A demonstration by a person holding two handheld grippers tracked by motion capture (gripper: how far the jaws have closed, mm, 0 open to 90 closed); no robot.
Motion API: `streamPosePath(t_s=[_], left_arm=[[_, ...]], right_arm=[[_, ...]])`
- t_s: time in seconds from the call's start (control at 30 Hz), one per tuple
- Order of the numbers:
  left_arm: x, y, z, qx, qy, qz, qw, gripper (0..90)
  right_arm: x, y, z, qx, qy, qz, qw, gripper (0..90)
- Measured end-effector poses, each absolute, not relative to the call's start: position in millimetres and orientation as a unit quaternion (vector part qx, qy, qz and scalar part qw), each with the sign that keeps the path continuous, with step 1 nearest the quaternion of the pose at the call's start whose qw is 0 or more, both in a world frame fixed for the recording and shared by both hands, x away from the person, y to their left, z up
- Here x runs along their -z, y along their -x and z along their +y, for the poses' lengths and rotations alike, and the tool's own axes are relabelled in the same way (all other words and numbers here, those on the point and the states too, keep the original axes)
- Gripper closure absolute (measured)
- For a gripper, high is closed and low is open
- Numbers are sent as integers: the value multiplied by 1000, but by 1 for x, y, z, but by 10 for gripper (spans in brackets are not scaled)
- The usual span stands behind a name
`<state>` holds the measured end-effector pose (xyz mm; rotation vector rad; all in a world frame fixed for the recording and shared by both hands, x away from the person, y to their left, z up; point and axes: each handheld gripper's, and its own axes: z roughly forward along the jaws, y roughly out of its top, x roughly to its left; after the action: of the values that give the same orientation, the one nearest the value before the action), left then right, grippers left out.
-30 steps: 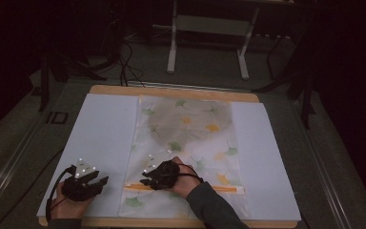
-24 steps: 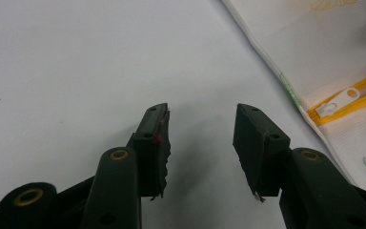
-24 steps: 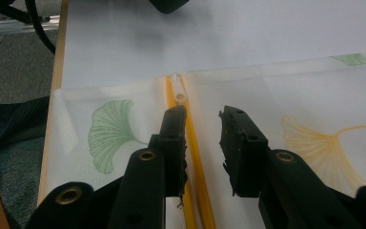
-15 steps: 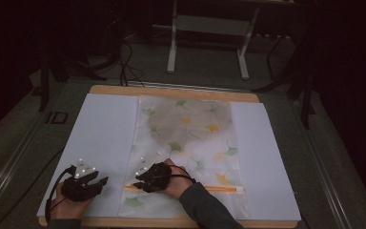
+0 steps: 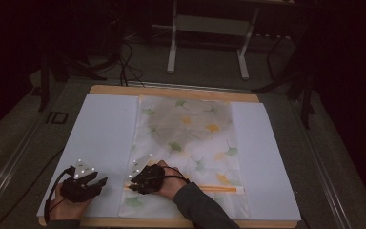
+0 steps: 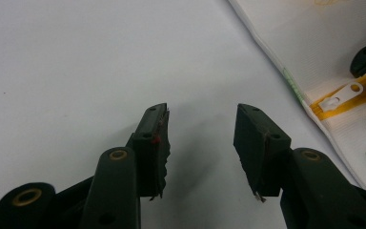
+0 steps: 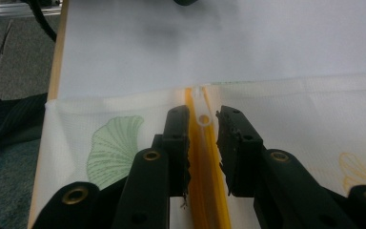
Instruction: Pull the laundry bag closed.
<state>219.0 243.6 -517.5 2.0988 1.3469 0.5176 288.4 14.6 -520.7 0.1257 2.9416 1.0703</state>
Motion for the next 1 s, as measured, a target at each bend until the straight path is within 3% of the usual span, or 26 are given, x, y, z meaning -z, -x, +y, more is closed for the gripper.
streamPosePath(t_s=[0.37, 1.0], left_arm=[[518, -218, 244, -193, -789, 506, 291, 555], [516, -217, 238, -184, -797, 497, 291, 555]], right_arm=[[526, -293, 24, -332, -44, 942, -4, 732], [527, -290, 32, -319, -35, 947, 0, 835]])
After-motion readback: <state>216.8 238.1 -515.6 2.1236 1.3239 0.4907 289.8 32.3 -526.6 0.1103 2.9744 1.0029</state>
